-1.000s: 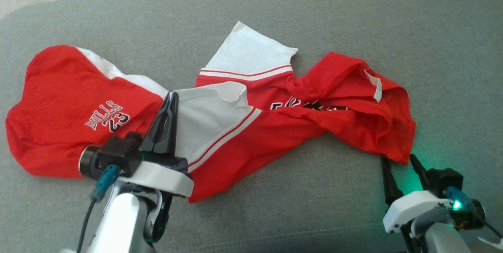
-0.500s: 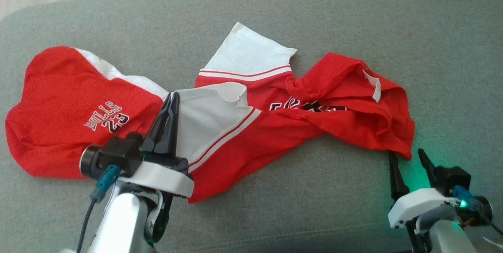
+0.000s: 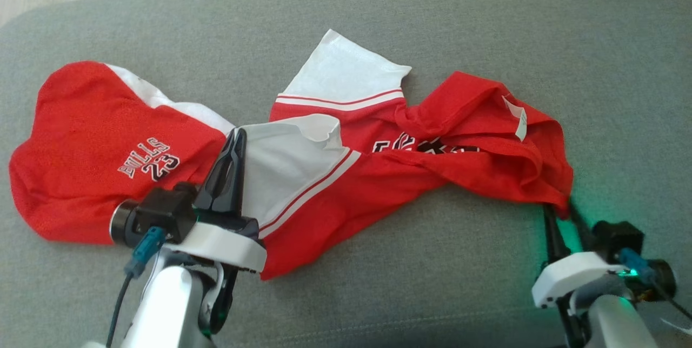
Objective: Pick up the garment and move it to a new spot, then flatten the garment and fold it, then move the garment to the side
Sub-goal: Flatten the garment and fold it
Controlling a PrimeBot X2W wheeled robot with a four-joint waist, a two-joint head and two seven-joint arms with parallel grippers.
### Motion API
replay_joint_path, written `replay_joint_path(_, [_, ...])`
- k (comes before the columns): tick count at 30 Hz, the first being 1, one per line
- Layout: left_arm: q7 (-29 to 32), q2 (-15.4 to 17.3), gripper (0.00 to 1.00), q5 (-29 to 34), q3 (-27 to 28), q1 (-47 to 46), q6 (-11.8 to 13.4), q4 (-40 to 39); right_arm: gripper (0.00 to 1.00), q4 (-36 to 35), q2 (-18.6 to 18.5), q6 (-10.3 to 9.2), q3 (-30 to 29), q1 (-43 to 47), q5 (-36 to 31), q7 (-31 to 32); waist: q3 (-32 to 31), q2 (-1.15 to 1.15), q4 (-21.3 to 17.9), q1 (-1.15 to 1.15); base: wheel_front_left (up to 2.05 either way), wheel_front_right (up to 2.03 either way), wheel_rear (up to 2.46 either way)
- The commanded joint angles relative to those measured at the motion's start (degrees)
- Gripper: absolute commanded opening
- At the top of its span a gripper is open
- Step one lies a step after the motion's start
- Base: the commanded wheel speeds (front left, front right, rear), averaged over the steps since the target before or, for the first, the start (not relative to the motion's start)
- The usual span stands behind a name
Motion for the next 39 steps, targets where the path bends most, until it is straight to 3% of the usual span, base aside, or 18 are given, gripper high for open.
replay_joint_path(1, [-0.5,0.1,0.00,0.2,2.5,-0.9,-0.4,-1.8,0.00,-1.1,-0.3,-0.05,1.8,-1.6,-0.3,-0.2,-0.2,0.00,-0.1,0.00,0.00,0.00,0.00])
replay_joint_path(7, [-0.5,0.1,0.00,0.5,3.1,-0.7,-0.2,-2.2,0.00,-2.7,-0.3,-0.05,5.4,-0.9,1.1,2.7,-1.7,0.00,-0.4,0.00,0.00,0.00,0.00])
replay_joint_path(13, [-0.5,1.8,0.00,1.9,4.8,-1.5,-0.7,-3.9,0.00,-9.5,-0.7,-0.05,13.0,-2.4,12.6,13.3,-4.7,0.00,-1.3,0.00,0.00,0.00,0.00])
replay_joint_path(20, [-0.4,6.2,0.00,1.5,6.0,-8.3,-2.4,-4.4,0.00,-25.2,-10.3,-0.05,20.0,-8.3,38.2,33.3,-9.0,0.00,-1.7,0.00,0.00,0.00,0.00])
replay_joint_path(23, [0.6,8.3,0.00,0.5,5.9,-14.0,-3.0,-4.2,0.00,-29.6,-13.3,-0.05,19.4,-12.4,49.0,40.9,-10.0,0.00,-1.7,0.00,0.00,0.00,0.00])
replay_joint_path(26, [1.9,10.3,0.00,-0.4,5.5,-20.0,-3.4,-3.8,0.00,-30.8,-15.1,-0.05,17.9,-17.2,54.9,45.8,-11.0,0.00,-1.7,0.00,0.00,0.00,0.00])
replay_joint_path(31, [3.0,13.1,0.00,-1.3,4.8,-27.3,-3.7,-2.6,0.00,-28.0,-15.2,-0.05,14.3,-24.0,59.3,49.9,-12.7,0.00,-1.8,0.00,0.00,0.00,0.00])
replay_joint_path(39, [3.4,14.9,0.00,-4.1,5.9,-28.8,-3.6,-2.0,0.00,-23.6,-17.8,-0.05,11.5,-27.9,54.3,52.0,-15.6,0.00,-2.2,0.00,0.00,0.00,0.00])
